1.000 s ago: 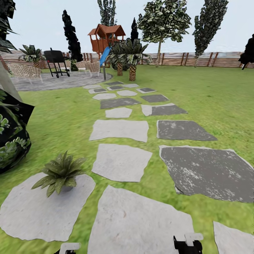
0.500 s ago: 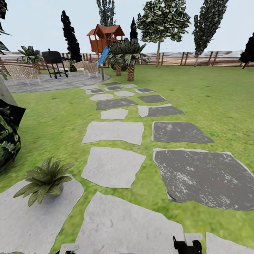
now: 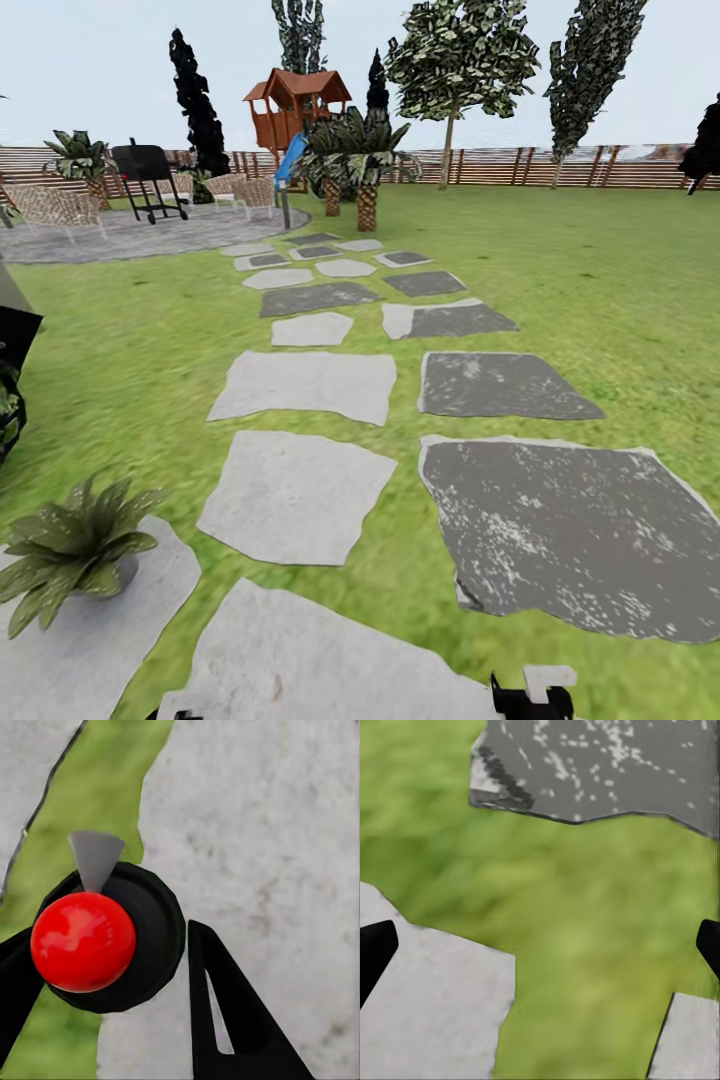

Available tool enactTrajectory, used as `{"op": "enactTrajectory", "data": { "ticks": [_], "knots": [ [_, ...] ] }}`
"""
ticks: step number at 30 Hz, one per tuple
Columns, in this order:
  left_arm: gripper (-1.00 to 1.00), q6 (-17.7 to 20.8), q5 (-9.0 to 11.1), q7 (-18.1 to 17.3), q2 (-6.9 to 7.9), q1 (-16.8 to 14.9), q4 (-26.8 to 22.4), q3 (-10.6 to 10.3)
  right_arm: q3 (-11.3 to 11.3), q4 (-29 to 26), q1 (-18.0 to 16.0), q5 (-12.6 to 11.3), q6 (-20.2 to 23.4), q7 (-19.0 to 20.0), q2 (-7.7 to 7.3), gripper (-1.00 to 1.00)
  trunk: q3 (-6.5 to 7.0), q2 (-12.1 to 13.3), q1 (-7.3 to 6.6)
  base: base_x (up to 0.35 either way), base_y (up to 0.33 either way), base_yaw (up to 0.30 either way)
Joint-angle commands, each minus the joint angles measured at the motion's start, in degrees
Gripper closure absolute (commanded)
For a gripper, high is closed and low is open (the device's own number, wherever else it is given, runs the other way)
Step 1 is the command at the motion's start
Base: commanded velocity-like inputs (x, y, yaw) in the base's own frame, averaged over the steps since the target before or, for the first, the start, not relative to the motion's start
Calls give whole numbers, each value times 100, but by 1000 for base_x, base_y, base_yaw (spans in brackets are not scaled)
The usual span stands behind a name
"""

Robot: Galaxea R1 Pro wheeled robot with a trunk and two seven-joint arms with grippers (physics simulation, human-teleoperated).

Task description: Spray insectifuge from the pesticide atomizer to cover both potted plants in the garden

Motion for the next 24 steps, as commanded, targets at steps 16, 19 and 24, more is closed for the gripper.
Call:
{"op": "enactTrajectory", "data": {
  "ticks": [16, 19, 24],
  "knots": [
    [100, -33, 2, 77, -9, -3, 6, 22, 50, -3, 19, -53, -46, -17, 17, -100, -5, -2, 2, 304, -156, 20],
    [100, -35, 6, 76, -16, -3, 6, 22, 50, -3, 19, -56, -46, -21, 18, -100, -5, -2, 2, 334, -77, 213],
    [100, -36, 3, 76, -18, 0, 11, 22, 50, -3, 20, -60, -46, -22, 26, -100, -5, -2, 2, 337, -20, 266]
  ]
}}
